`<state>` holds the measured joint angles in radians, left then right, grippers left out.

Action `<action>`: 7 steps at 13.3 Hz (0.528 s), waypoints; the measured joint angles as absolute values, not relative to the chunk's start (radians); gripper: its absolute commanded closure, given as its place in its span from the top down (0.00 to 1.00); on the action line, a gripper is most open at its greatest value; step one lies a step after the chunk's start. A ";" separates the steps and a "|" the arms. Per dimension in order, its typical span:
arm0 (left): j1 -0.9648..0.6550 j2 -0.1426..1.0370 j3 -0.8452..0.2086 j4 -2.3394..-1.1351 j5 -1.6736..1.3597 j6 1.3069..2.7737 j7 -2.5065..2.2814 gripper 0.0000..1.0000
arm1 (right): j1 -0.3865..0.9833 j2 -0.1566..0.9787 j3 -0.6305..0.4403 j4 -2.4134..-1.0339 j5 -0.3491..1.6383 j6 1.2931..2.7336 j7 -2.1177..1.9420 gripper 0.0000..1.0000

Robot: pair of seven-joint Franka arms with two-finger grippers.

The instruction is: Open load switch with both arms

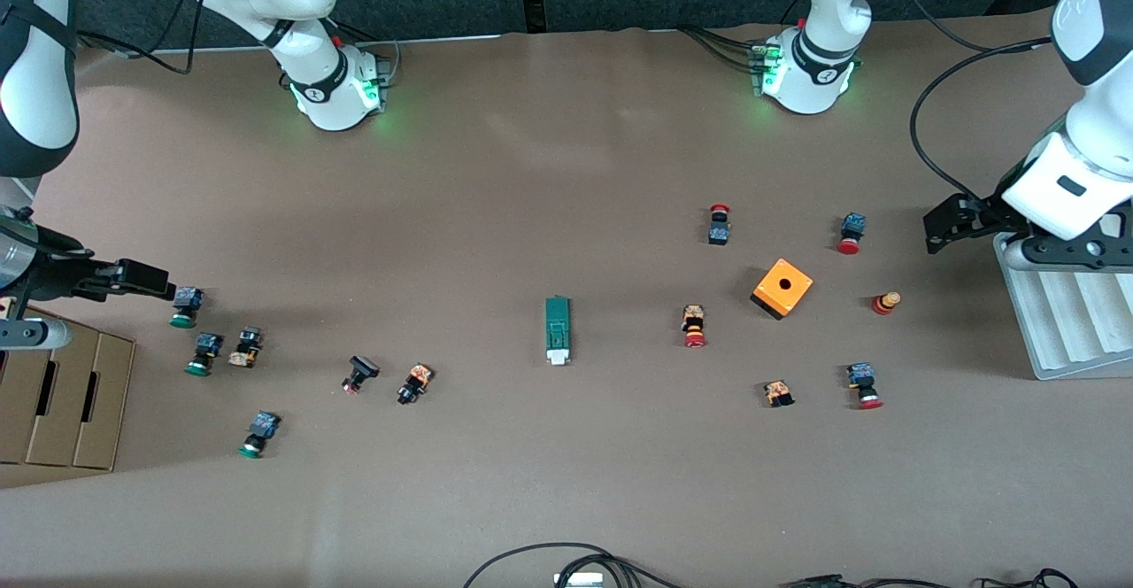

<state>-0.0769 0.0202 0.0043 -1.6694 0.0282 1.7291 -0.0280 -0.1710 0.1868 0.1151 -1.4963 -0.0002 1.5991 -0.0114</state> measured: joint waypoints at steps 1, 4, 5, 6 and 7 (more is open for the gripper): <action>-0.077 0.040 0.004 -1.641 0.028 1.730 -0.030 1.00 | -0.171 0.187 0.116 -1.496 0.000 1.599 -0.013 1.00; -0.081 0.110 -0.001 -1.560 0.027 1.728 -0.033 0.97 | -0.168 0.187 0.118 -1.496 0.000 1.599 -0.016 1.00; -0.087 0.119 -0.004 -1.551 0.026 1.728 -0.044 0.94 | -0.169 0.187 0.117 -1.496 0.000 1.599 -0.019 1.00; -0.096 0.121 -0.012 -1.547 0.024 1.728 -0.059 0.93 | -0.170 0.187 0.117 -1.496 0.000 1.599 -0.023 1.00; -0.110 0.121 -0.025 -1.542 0.022 1.729 -0.082 0.93 | -0.171 0.188 0.116 -1.496 0.000 1.599 -0.024 1.00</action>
